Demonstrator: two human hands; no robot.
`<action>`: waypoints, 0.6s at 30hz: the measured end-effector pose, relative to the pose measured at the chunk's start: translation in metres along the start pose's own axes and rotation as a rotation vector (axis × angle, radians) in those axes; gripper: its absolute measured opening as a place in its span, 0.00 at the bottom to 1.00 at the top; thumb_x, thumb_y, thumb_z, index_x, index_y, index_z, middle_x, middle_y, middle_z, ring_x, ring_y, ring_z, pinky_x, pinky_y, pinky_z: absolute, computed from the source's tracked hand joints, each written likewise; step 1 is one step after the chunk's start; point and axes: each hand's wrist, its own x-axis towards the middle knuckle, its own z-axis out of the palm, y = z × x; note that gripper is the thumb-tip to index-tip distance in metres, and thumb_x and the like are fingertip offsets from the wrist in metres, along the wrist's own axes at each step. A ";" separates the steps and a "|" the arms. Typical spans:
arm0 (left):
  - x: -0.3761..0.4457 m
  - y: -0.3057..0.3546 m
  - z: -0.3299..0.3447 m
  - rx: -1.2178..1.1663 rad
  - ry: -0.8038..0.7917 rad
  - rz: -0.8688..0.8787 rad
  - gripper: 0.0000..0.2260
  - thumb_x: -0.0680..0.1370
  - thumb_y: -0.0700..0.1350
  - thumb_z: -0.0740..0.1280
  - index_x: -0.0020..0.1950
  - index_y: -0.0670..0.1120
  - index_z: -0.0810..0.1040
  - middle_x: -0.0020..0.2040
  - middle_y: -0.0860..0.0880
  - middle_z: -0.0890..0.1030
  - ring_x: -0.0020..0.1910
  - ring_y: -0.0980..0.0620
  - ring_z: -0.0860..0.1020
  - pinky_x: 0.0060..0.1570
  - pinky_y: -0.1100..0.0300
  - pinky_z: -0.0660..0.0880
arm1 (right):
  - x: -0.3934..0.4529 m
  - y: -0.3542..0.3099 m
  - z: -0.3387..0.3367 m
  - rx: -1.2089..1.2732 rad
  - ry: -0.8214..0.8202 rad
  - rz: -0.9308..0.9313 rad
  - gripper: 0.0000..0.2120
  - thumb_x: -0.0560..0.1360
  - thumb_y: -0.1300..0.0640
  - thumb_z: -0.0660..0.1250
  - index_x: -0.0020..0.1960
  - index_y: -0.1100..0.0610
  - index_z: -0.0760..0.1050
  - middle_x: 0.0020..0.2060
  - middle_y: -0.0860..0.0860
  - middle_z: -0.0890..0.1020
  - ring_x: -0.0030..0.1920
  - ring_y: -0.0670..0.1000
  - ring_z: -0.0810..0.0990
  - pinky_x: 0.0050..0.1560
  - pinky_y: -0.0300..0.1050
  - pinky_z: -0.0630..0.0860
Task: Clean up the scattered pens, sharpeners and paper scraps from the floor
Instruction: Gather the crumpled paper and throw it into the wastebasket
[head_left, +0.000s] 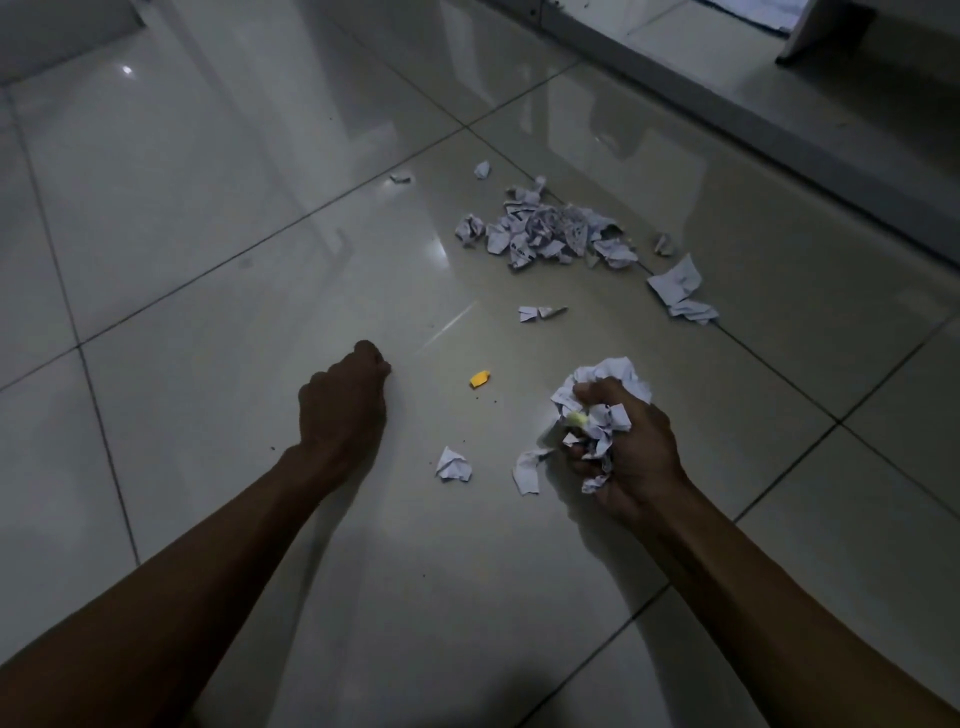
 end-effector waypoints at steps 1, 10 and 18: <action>0.001 0.002 0.000 0.020 -0.012 -0.008 0.08 0.81 0.43 0.59 0.47 0.41 0.71 0.35 0.41 0.78 0.30 0.41 0.74 0.33 0.55 0.63 | 0.000 0.000 0.001 -0.006 0.004 -0.009 0.22 0.74 0.64 0.66 0.22 0.53 0.73 0.23 0.52 0.72 0.22 0.50 0.67 0.29 0.37 0.59; 0.002 0.055 -0.017 -0.196 -0.160 0.251 0.09 0.82 0.48 0.56 0.51 0.43 0.68 0.35 0.48 0.73 0.33 0.43 0.73 0.34 0.53 0.68 | -0.006 -0.005 0.001 0.020 0.021 0.015 0.21 0.75 0.61 0.66 0.24 0.53 0.72 0.24 0.52 0.72 0.20 0.48 0.68 0.24 0.34 0.59; -0.005 0.083 -0.003 -0.033 -0.292 0.318 0.02 0.80 0.42 0.56 0.51 0.46 0.63 0.37 0.51 0.68 0.36 0.45 0.75 0.38 0.51 0.74 | -0.008 -0.010 -0.005 0.046 -0.008 0.032 0.16 0.75 0.62 0.65 0.30 0.53 0.70 0.25 0.52 0.70 0.19 0.49 0.67 0.23 0.34 0.57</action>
